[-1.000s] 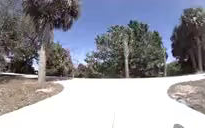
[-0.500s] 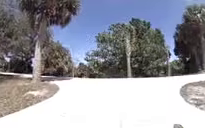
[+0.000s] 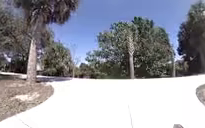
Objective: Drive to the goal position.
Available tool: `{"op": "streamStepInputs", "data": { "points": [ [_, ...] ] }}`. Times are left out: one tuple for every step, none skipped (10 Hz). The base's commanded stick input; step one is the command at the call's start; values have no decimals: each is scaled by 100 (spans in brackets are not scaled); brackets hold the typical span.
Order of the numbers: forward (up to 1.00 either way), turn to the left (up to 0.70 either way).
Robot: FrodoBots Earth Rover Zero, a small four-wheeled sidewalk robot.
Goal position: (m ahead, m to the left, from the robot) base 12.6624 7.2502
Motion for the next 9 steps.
{"op": "streamStepInputs", "data": {
  "points": [
    [85,0],
    [85,0],
    [85,0],
    [85,0],
    [85,2],
    [85,21],
    [85,34],
    [85,34],
    [85,34]
  ]
}}
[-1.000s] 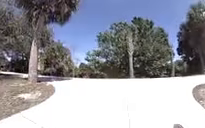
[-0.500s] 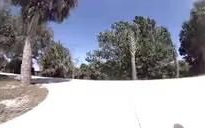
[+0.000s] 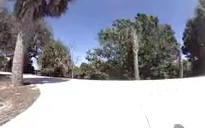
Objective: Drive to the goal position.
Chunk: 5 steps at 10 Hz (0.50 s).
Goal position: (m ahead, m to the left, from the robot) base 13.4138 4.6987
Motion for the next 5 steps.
{"op": "streamStepInputs", "data": {
  "points": [
    [85,34],
    [85,34],
    [85,34],
    [85,34],
    [85,34]
  ]
}}
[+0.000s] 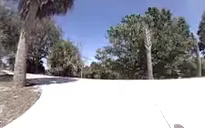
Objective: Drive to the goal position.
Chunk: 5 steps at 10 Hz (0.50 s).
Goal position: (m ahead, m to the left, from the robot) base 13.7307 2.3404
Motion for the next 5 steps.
{"op": "streamStepInputs", "data": {
  "points": [
    [85,34],
    [85,34],
    [85,34],
    [85,32],
    [85,3]
  ]
}}
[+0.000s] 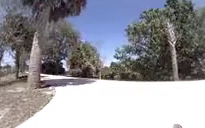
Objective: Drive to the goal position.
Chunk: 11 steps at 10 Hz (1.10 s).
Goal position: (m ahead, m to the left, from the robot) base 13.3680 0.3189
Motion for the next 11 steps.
{"op": "streamStepInputs", "data": {
  "points": [
    [85,0],
    [85,0],
    [85,0],
    [85,0],
    [85,0],
    [85,0],
    [85,0],
    [85,0],
    [85,0],
    [85,0],
    [85,0]
  ]
}}
